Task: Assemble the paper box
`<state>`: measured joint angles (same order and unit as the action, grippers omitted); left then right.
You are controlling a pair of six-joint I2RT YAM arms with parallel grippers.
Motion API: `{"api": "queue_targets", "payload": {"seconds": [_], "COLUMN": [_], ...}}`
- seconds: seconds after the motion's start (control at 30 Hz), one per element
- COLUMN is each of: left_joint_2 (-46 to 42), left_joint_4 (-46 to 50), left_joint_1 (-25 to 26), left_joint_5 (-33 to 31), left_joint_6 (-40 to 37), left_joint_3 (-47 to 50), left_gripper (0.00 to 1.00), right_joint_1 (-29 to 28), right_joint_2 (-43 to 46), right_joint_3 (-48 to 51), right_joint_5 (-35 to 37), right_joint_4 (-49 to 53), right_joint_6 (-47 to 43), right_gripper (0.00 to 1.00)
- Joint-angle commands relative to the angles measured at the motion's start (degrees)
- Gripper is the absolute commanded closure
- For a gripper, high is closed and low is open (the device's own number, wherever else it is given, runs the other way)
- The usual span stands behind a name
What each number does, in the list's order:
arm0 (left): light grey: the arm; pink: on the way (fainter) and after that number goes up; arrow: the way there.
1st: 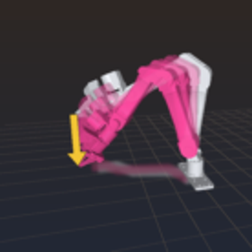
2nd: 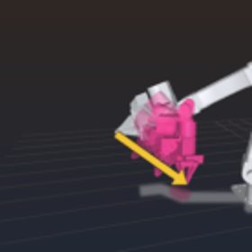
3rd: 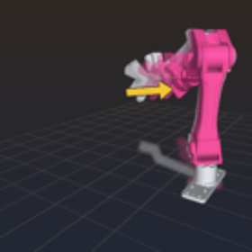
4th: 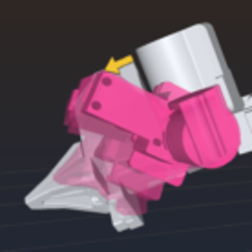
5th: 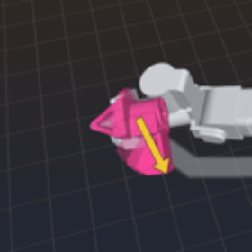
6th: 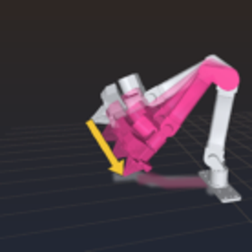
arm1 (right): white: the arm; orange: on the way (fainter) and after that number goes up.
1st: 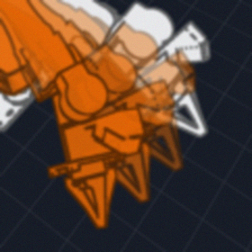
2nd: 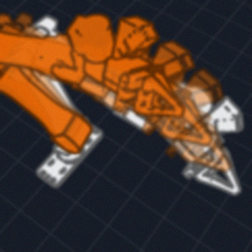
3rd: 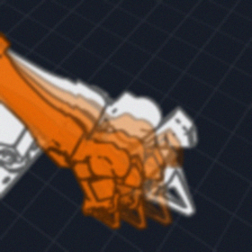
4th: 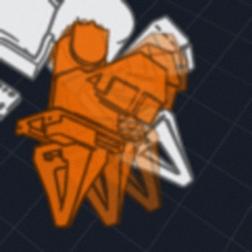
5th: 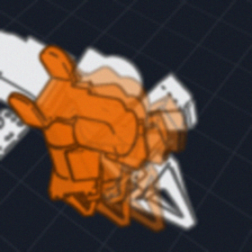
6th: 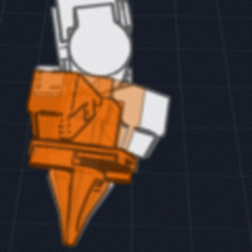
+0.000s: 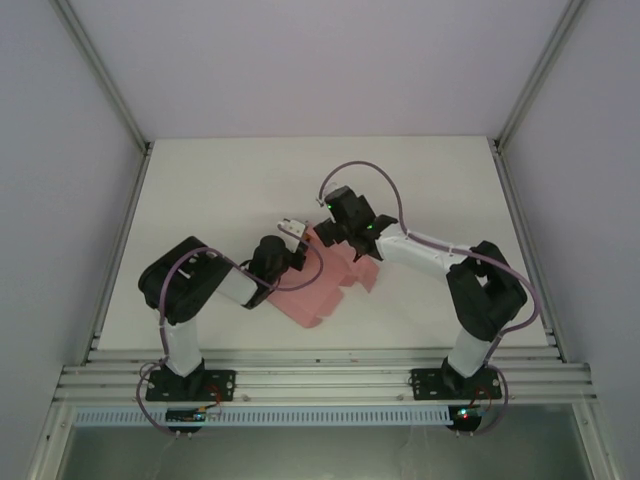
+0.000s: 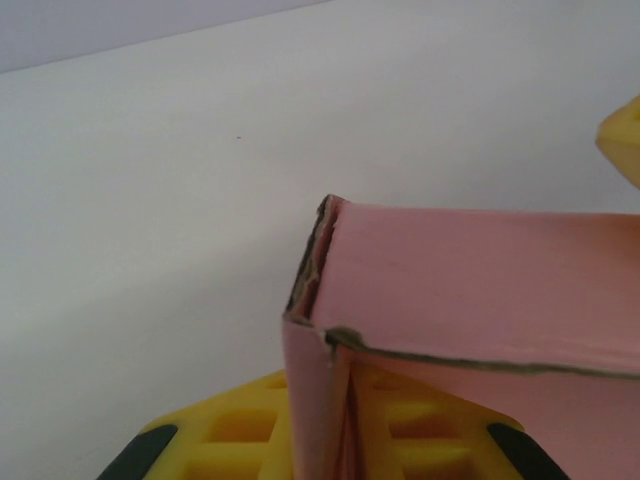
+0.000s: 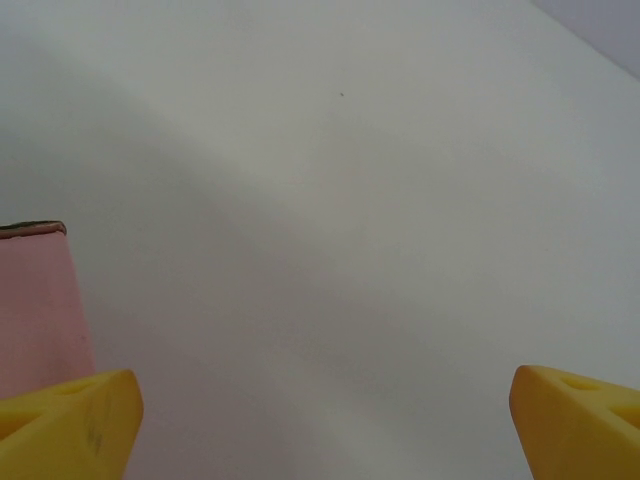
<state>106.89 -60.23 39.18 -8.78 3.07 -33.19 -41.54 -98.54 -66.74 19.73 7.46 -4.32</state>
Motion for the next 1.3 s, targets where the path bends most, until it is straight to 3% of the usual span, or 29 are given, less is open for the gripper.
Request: {"api": "queue_targets", "payload": {"seconds": [0.0, 0.1, 0.23, 0.37, 0.53, 0.77, 1.07, 1.27], "left_joint_2": [-0.55, -0.86, -3.14, -8.95, -16.29, -21.43, -24.26, -24.27], "left_joint_4": [2.78, 3.82, 6.04, 16.49, 26.10, 33.18, 33.49, 30.87], "left_joint_1": [0.41, 0.38, 0.39, 0.42, 0.52, 1.23, 1.49, 1.45], "left_joint_5": [2.23, 0.95, -3.15, -8.83, -13.81, -13.29, -10.56, -4.61], "left_joint_6": [0.62, 1.03, 2.94, 7.54, 11.49, 13.40, 16.31, 16.71], "left_joint_3": [0.15, -0.20, -0.69, -4.49, -6.61, -7.00, -6.05, -5.33], "left_gripper": [0.88, 1.00, 1.00, 1.00, 1.00, 1.00, 1.00, 1.00], "right_joint_1": [-3.34, -3.37, -3.02, -2.34, -0.49, 3.58, 5.68, 5.33], "right_joint_2": [-4.85, -4.48, 0.49, 8.47, 18.12, 27.37, 24.22, 23.04], "right_joint_3": [2.19, 2.34, 2.48, 2.92, 6.74, 18.11, 19.35, 22.94], "right_joint_5": [0.76, 4.05, 9.51, 17.20, 21.56, 2.99, -4.85, -11.37], "right_joint_4": [4.88, 4.08, 1.36, -0.12, 5.32, -5.91, -7.11, -21.92], "right_joint_6": [-1.80, -0.31, 1.59, 5.57, 15.87, 16.89, 16.65, 15.48], "right_gripper": [0.03, 0.02, 0.02, 0.02, 0.02, 0.01, 0.01, 0.02]}}
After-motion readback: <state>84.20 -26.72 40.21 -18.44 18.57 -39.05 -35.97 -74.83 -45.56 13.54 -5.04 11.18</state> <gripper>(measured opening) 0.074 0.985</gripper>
